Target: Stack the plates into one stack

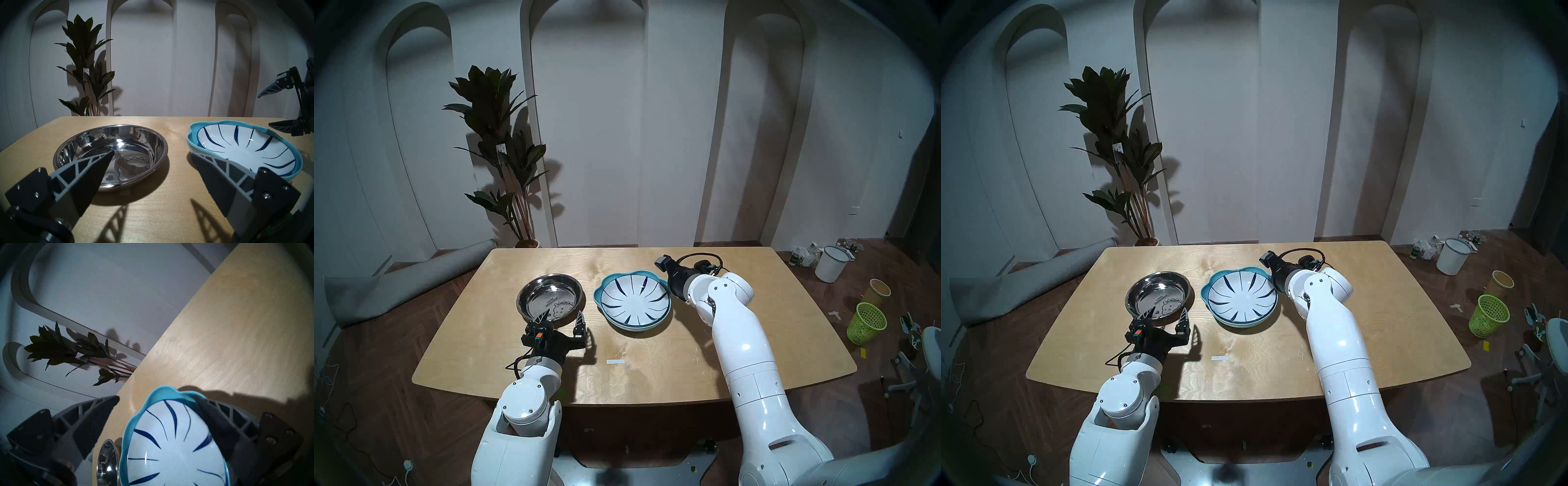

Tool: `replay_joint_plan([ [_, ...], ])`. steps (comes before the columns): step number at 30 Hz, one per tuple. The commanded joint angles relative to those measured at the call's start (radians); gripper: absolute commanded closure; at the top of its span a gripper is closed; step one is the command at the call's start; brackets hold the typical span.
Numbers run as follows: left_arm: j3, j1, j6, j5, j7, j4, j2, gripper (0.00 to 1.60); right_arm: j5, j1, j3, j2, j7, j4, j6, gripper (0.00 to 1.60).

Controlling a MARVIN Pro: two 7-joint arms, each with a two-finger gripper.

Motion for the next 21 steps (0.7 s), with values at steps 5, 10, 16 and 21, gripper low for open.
replay_joint_plan([
  [5, 0.000, -0.007, -0.004, 0.002, 0.000, -0.020, 0.000, 0.00, -0.088, -0.004, -0.029, 0.049, 0.037, -0.145, -0.067, 0.00],
  [10, 0.000, -0.008, -0.005, 0.001, 0.000, -0.018, 0.000, 0.00, -0.223, -0.065, -0.086, 0.149, 0.132, -0.201, -0.075, 0.00],
  [16, 0.000, -0.011, -0.005, 0.000, 0.000, -0.015, 0.001, 0.00, -0.390, -0.153, -0.088, 0.215, 0.144, -0.213, -0.101, 0.00],
  [21, -0.002, -0.018, -0.007, -0.001, -0.003, -0.024, 0.003, 0.00, -0.474, -0.213, -0.050, 0.284, 0.183, -0.249, -0.183, 0.00],
])
